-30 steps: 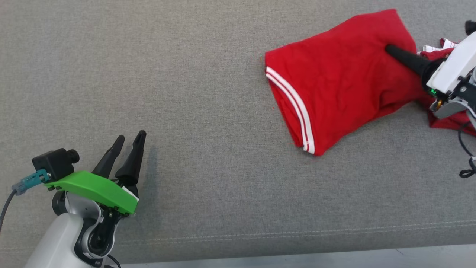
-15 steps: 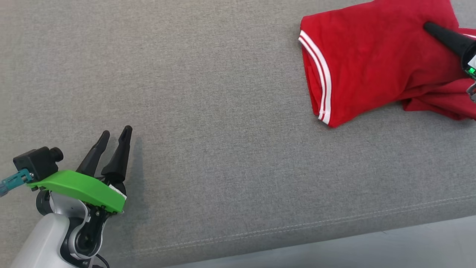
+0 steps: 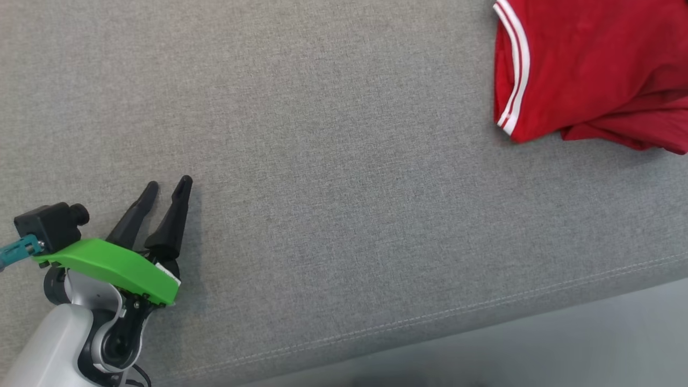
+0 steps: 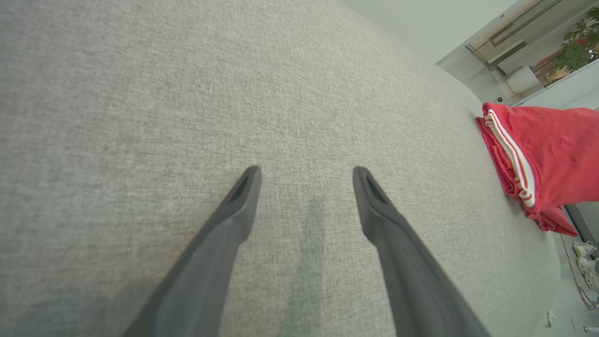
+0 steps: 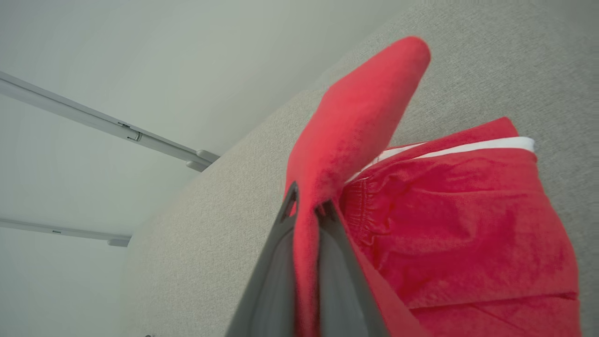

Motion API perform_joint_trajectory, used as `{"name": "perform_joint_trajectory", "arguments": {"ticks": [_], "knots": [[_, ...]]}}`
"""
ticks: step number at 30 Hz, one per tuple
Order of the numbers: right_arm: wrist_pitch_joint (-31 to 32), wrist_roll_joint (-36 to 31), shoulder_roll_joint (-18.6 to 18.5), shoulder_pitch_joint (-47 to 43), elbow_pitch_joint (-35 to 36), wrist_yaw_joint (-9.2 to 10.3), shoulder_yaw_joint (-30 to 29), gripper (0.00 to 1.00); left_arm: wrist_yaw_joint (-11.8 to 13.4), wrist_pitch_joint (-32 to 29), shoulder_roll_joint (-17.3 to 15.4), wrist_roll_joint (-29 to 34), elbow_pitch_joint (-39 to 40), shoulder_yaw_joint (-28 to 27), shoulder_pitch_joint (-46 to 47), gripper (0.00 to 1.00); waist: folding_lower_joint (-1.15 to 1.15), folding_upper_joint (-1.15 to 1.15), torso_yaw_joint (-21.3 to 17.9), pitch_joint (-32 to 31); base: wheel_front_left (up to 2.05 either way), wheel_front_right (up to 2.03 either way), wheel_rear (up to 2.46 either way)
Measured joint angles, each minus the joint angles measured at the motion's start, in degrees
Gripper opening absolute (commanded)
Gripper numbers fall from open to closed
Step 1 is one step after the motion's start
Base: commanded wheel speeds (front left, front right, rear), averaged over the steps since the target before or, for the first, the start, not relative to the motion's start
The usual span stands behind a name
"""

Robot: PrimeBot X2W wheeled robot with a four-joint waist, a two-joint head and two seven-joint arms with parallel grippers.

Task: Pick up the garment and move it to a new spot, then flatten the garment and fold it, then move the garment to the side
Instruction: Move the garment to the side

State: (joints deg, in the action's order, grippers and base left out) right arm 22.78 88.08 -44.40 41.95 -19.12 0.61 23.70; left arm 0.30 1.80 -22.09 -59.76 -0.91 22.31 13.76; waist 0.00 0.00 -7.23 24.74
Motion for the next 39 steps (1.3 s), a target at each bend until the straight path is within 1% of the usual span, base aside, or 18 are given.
{"name": "perform_joint_trajectory", "arguments": {"ticks": [7, 10, 17, 18, 19, 20, 21, 22, 23, 24, 26, 32, 34, 39], "knots": [[-0.93, 0.74, -0.25, -0.48, -1.55, 0.0, -1.27, 0.0, 1.83, -1.27, -1.86, 0.54, 3.01, -0.33, 0.01, 1.0, 0.0, 0.0, -0.01, 2.58, 0.0, 0.0, 0.0], [-1.62, 1.15, -0.02, -0.85, -2.57, 0.0, -1.67, 0.0, 2.77, -1.74, -2.55, 0.52, 4.33, -1.58, 0.0, 1.0, 0.0, 0.0, 0.09, 3.76, 0.0, 0.0, 0.0], [-3.63, 0.69, 2.99, -1.47, -5.48, -0.05, -0.54, 0.0, 4.03, -0.91, -2.41, -2.38, 6.71, -6.48, -0.99, 1.0, 0.0, 0.0, -0.55, 5.97, 0.0, 0.0, 0.0], [-3.66, 0.19, 3.05, -1.49, -5.89, -0.07, -0.2, 0.05, 4.3, -0.9, -2.57, -2.61, 7.06, -6.9, -1.35, 1.0, 0.0, 0.0, -0.82, 6.14, 0.0, 0.0, 0.0], [-4.04, -0.35, 3.05, -1.49, -6.36, -0.07, 0.04, 0.2, 4.35, -0.88, -2.67, -2.65, 7.31, -7.31, -1.66, 1.0, 0.0, 0.0, -1.09, 6.31, 0.0, 0.0, 0.0], [-4.04, -0.35, 3.05, -1.49, -6.36, -0.07, 0.04, 0.43, 4.35, -0.88, -2.67, -2.65, 7.31, -7.31, -1.66, 1.0, 0.0, 0.0, -1.09, 6.31, 0.0, 0.0, 0.0], [-4.93, -0.98, 3.07, -1.49, -6.98, -0.08, 0.11, 0.54, 4.38, -0.64, -2.75, -2.75, 7.59, -7.69, -1.96, 1.0, 0.0, 0.0, -1.39, 6.46, 0.0, 0.0, 0.0], [-5.47, -1.26, 3.15, -1.49, -7.46, -0.08, 0.11, 0.69, 4.53, -0.48, -2.86, -2.99, 7.95, -8.08, -2.16, 1.0, 0.0, 0.0, -1.68, 6.6, 0.0, 0.0, 0.0], [-5.81, -1.47, 3.32, -1.49, -7.81, -0.1, 0.14, 0.96, 4.78, -0.49, -2.97, -3.08, 8.36, -8.46, -2.31, 1.0, 0.0, 0.0, -1.98, 6.72, 0.0, 0.0, 0.0], [-6.95, -2.24, 3.79, -1.49, -8.66, -0.25, 0.32, 1.0, 4.94, -0.48, -3.23, -3.09, 8.91, -9.2, -2.38, 1.0, 0.0, 0.0, -2.6, 6.96, 0.0, 0.0, 0.0], [-7.91, -3.47, 4.15, -1.49, -9.54, -0.6, 0.67, 1.0, 5.04, -0.37, -3.63, -3.09, 9.26, -9.76, -2.41, 1.0, 0.0, 0.0, -3.22, 7.13, 0.0, 0.0, 0.0], [-10.82, -5.34, 4.14, -1.52, -12.29, -0.7, 0.79, 1.0, 5.27, -0.24, -3.8, -3.09, 10.76, -10.34, -2.36, 1.0, 0.0, 0.0, -4.62, 7.38, 0.0, 0.0, 0.0], [-11.89, -5.64, 4.42, -1.56, -12.94, -1.2, 0.86, 1.0, 5.27, -0.24, -3.78, -3.09, 11.09, -10.24, -2.36, 1.0, 0.0, 0.0, -4.78, 7.38, 0.0, 0.0, 0.0], [-15.36, -7.02, 6.62, -1.53, -13.17, -2.69, 0.81, 1.0, 5.53, -0.24, -3.54, -3.09, 11.63, -10.09, -2.5, 1.0, 0.0, 0.0, -5.07, 7.28, 0.0, 0.0, 0.0]]}}
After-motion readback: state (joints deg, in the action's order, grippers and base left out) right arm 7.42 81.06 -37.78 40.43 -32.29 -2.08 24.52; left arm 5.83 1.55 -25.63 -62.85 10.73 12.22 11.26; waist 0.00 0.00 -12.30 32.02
